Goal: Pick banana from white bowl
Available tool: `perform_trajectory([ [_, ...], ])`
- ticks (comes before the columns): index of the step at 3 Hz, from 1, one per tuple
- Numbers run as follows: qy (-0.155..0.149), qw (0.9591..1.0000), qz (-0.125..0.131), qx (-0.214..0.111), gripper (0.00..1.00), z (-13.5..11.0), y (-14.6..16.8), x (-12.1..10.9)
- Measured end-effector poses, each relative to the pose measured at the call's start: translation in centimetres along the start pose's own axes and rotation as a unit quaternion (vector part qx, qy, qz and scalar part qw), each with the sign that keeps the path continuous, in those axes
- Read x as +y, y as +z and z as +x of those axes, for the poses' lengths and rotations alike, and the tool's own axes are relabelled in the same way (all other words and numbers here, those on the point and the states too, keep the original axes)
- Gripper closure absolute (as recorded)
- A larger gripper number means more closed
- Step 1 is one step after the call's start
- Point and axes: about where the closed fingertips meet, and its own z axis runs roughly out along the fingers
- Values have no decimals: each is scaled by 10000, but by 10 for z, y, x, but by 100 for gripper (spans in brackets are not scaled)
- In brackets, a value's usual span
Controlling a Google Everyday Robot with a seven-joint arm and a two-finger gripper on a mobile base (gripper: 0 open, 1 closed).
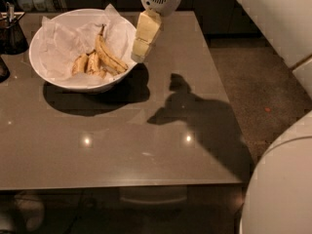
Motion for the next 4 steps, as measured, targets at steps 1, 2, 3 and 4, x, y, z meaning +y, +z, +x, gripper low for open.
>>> perform_trajectory([
  [1, 228, 9989, -189, -354, 0, -16, -3, 0],
  [2, 392, 9964, -450, -599, 0, -31, -3, 1],
  [3, 457, 9941, -632, -748, 4, -41, 2, -4],
  [4, 439, 9923, -788, -844, 9, -48, 9, -9],
])
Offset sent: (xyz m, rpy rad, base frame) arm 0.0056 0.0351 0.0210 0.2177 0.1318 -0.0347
